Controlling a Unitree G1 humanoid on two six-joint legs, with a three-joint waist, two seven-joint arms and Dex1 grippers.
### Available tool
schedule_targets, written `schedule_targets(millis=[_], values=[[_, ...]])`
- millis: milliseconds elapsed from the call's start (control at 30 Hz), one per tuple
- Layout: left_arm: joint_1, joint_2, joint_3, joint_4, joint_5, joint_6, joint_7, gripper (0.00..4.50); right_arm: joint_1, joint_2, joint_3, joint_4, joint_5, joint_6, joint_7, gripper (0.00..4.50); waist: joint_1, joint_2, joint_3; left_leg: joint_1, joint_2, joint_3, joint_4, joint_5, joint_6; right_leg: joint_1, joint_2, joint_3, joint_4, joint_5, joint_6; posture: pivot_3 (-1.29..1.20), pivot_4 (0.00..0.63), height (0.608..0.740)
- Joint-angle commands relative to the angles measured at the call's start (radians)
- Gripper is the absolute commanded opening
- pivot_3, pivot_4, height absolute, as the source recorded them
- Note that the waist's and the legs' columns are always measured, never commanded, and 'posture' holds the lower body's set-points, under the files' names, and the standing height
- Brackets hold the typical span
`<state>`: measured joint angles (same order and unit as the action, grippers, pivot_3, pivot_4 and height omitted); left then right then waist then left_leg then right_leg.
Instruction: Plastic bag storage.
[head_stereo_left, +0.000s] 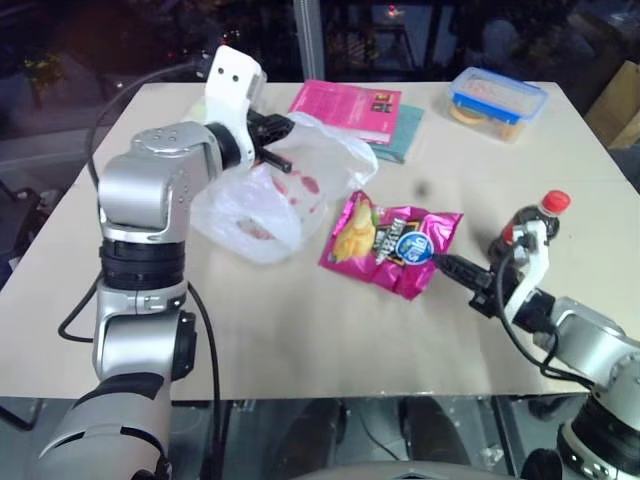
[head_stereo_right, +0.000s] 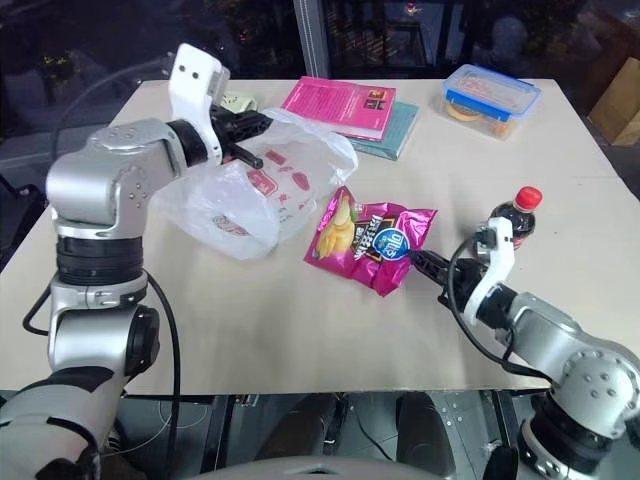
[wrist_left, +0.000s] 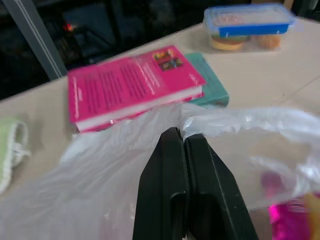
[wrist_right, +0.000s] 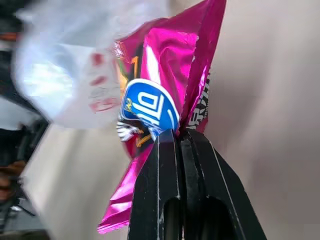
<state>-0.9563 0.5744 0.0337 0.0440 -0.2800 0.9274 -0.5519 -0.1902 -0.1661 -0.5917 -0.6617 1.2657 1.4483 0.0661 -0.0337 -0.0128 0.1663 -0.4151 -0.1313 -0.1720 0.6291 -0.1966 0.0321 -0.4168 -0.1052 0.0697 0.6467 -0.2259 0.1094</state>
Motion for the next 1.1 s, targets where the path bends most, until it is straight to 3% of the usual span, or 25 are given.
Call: schedule_targets(millis=[33,133,233,500,633,900,1067,1100], values=[[-0.027,0.007,-0.006,0.009,0.02,-0.06,-0.005,0.0,0.033,-0.053,0.026,-0.033,0.076,-0.056,-0.086,0.08,-0.002,0.0,0.0,0.0,0.0,0.0,0.0,0.0,0.0,0.0,0.0,0.0,0.0,0.0,0.0,0.0,0.15,0.74],[-0.009,0.006,-0.016,-0.003,0.019,-0.063,-0.011,0.0,0.048,-0.078,0.122,0.012,-0.009,-0.088,-0.121,0.08,-0.006,0.0,0.0,0.0,0.0,0.0,0.0,0.0,0.0,0.0,0.0,0.0,0.0,0.0,0.0,0.0,0.15,0.74],[-0.001,0.005,-0.017,-0.012,0.018,-0.059,-0.013,0.0,0.056,-0.077,0.212,0.067,-0.078,-0.139,-0.109,0.86,-0.006,0.0,0.0,0.001,0.001,0.0,0.0,0.0,0.0,0.0,0.001,0.0,0.001,0.0,0.0,0.0,0.15,0.74],[0.032,0.018,-0.007,-0.064,0.011,-0.024,-0.003,0.0,0.077,-0.064,0.295,0.118,-0.115,-0.205,-0.142,4.41,-0.003,0.0,0.0,0.0,0.0,0.0,0.0,0.0,0.0,0.0,0.001,0.0,0.0,0.0,0.0,0.0,0.15,0.74],[0.056,0.018,0.002,-0.087,0.008,-0.007,0.007,0.0,0.116,-0.059,0.319,0.119,-0.082,-0.2,-0.151,4.41,-0.003,0.0,0.0,0.0,0.0,0.0,0.0,0.0,0.0,0.0,0.001,0.0,0.0,0.0,0.0,0.0,0.15,0.74],[0.068,0.008,0.003,-0.104,-0.004,0.008,0.022,0.0,-0.003,0.018,0.45,0.308,-0.171,-0.269,-0.09,4.41,-0.009,0.0,0.0,0.002,0.002,0.0,0.0,0.0,0.0,0.001,0.002,0.0,0.001,0.0,0.0,0.0,0.15,0.74],[0.083,0.009,0.015,-0.128,-0.013,0.026,0.031,0.0,-0.048,0.023,0.549,0.421,-0.3,-0.363,0.018,4.41,-0.01,0.0,-0.001,0.002,0.002,0.0,0.0,0.0,0.0,0.0,0.002,0.0,0.001,0.0,0.0,0.0,0.15,0.74],[0.09,0.012,0.021,-0.133,-0.015,0.03,0.034,0.0,-0.056,0.017,0.586,0.451,-0.346,-0.398,0.053,4.17,-0.012,-0.001,-0.001,0.003,0.002,0.0,0.0,0.0,0.0,0.0,0.002,0.0,0.001,0.0,0.0,0.0,0.15,0.74]])
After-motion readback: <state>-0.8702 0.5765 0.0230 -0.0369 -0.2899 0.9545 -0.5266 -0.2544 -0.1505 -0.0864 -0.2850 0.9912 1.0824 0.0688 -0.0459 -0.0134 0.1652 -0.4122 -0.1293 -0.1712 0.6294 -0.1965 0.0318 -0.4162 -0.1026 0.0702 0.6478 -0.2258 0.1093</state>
